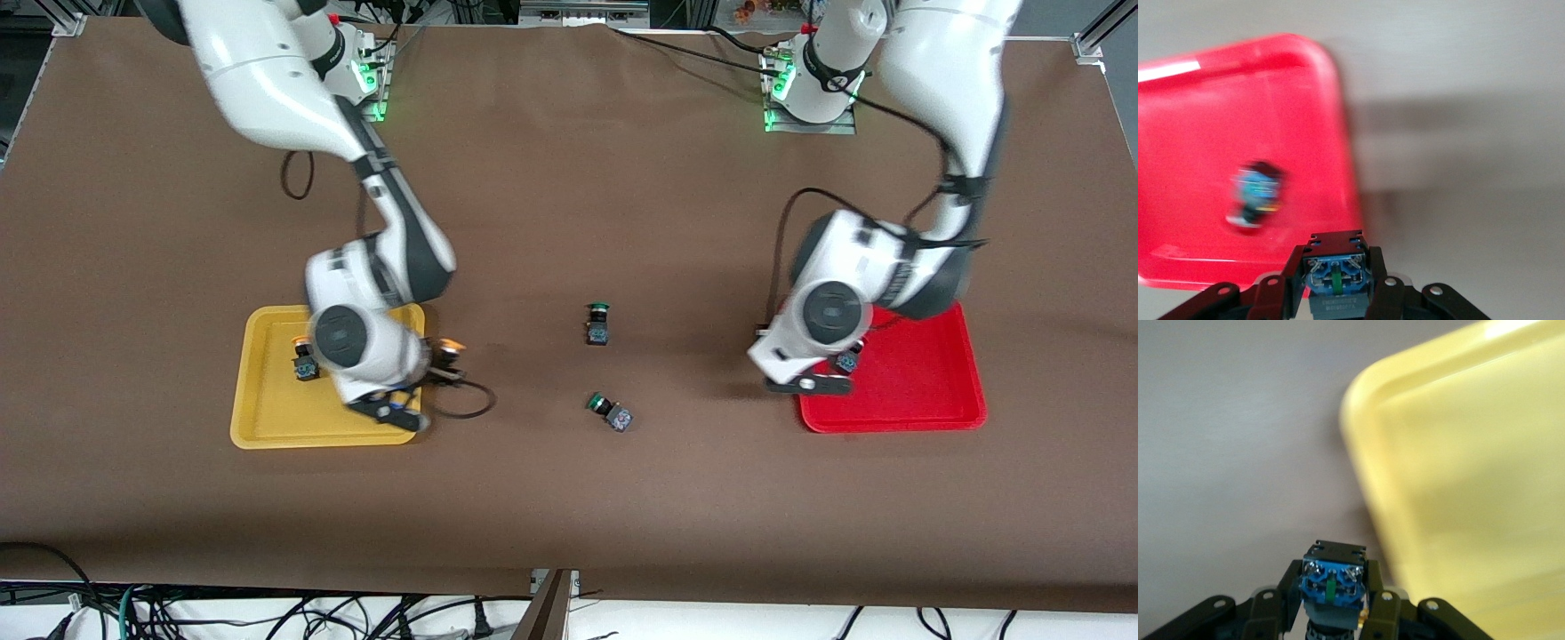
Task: Place red and yellow buttons in trays
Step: 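Lower the orange button into the yellow tray while the left gripper lowers the red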
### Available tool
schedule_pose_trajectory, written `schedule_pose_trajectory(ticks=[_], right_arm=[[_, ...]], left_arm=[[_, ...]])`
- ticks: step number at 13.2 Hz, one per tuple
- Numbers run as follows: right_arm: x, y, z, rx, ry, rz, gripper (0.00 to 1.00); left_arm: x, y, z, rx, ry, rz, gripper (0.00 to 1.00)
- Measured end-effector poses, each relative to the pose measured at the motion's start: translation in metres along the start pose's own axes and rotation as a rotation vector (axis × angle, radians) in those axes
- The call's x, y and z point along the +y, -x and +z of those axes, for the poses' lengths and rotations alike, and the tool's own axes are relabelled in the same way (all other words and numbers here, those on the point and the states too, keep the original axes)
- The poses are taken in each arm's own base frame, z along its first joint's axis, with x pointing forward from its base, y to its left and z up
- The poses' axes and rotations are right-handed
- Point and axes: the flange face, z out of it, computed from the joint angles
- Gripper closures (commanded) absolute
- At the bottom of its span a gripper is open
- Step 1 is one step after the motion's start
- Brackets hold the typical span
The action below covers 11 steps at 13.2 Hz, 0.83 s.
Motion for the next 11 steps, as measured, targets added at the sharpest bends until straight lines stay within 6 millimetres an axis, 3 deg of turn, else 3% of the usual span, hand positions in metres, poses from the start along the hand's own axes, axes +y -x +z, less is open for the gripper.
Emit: schedule_pose_trajectory(ticks=[1, 3, 4, 5, 6, 7, 8, 9, 11], right_arm=[[0.027, -0.012, -0.008, -0.024, 0.006, -0.047, 1.0], [0.07, -0.028, 0.001, -0.073, 0.017, -0.131, 1.0], [0.088, -0.033, 0.014, -0.097, 0.022, -0.15, 0.85], [0.101, -0.035, 0.029, -0.123, 0.028, -0.156, 0.06], [0.109, -0.036, 0.043, -0.145, 0.033, -0.157, 0.0], [0.112, -0.036, 0.051, -0.156, 0.037, -0.157, 0.0], [0.113, -0.037, 0.052, -0.156, 0.038, -0.157, 0.0], [0.114, -0.04, 0.046, -0.145, 0.035, -0.157, 0.0], [0.124, -0.046, -0.001, -0.119, 0.03, -0.147, 0.0]], left_arm=[[-0.04, -0.001, 0.003, -0.001, -0.002, 0.072, 1.0], [-0.111, -0.004, 0.027, 0.012, -0.002, 0.204, 1.0], [-0.136, -0.006, 0.044, 0.029, 0.007, 0.259, 0.99], [-0.155, -0.008, 0.062, 0.046, 0.016, 0.306, 0.95], [-0.168, -0.01, 0.08, 0.057, 0.024, 0.344, 0.89], [-0.173, -0.012, 0.096, 0.06, 0.031, 0.372, 0.68], [-0.172, -0.013, 0.11, 0.058, 0.037, 0.389, 0.01], [-0.167, -0.014, 0.118, 0.059, 0.042, 0.402, 0.0], [-0.161, -0.017, 0.115, 0.07, 0.043, 0.412, 0.0]])
